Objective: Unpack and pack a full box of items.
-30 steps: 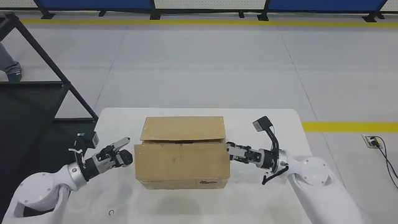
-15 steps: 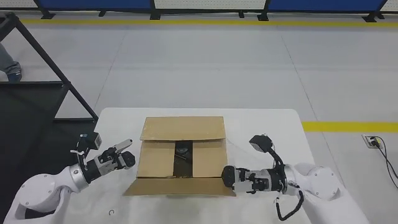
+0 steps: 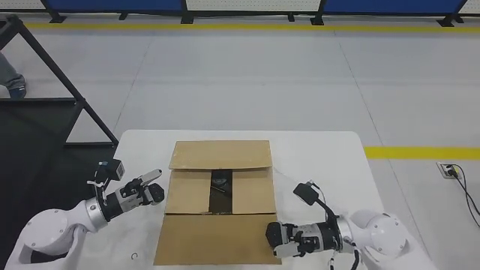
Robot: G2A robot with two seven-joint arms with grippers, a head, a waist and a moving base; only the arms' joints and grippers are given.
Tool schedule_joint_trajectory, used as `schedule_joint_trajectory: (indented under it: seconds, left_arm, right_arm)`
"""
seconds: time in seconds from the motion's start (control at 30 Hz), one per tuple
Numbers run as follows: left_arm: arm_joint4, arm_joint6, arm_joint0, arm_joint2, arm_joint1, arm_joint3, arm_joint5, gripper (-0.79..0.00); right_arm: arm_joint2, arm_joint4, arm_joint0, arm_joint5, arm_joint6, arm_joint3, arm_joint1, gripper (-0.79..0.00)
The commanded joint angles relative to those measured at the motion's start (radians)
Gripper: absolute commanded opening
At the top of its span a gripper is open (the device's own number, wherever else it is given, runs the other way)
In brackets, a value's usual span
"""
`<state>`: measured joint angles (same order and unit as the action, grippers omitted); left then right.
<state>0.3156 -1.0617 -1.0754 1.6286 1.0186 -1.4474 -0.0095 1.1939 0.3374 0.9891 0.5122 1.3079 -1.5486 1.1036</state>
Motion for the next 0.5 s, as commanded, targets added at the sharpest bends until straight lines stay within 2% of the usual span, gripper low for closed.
schedule_joint_trajectory:
  seconds: [0.0,0.17,0.2,0.27,0.47]
  left_arm:
    - [0.000,0.000,0.000,0.000,0.000,0.000,0.000,0.000]
    - [-0.002,0.005,-0.001,0.000,0.000,-0.004,-0.005,0.000]
    - [-0.009,0.013,-0.010,0.002,0.000,-0.026,-0.046,0.000]
    - [-0.001,0.012,-0.058,0.018,-0.002,-0.089,-0.112,0.000]
    - [0.018,0.039,-0.192,0.085,-0.008,-0.236,-0.204,0.000]
  right_arm:
    - [-0.008,-0.001,0.002,-0.002,0.002,-0.001,-0.002,0.000]
    - [-0.034,-0.015,-0.001,-0.008,0.008,-0.005,-0.006,0.000]
    - [-0.039,-0.017,-0.003,-0.008,0.008,-0.003,-0.006,0.000]
    - [-0.048,-0.020,-0.008,-0.005,0.005,0.002,-0.006,0.000]
    - [-0.069,-0.020,-0.020,0.000,-0.001,0.022,-0.006,0.000]
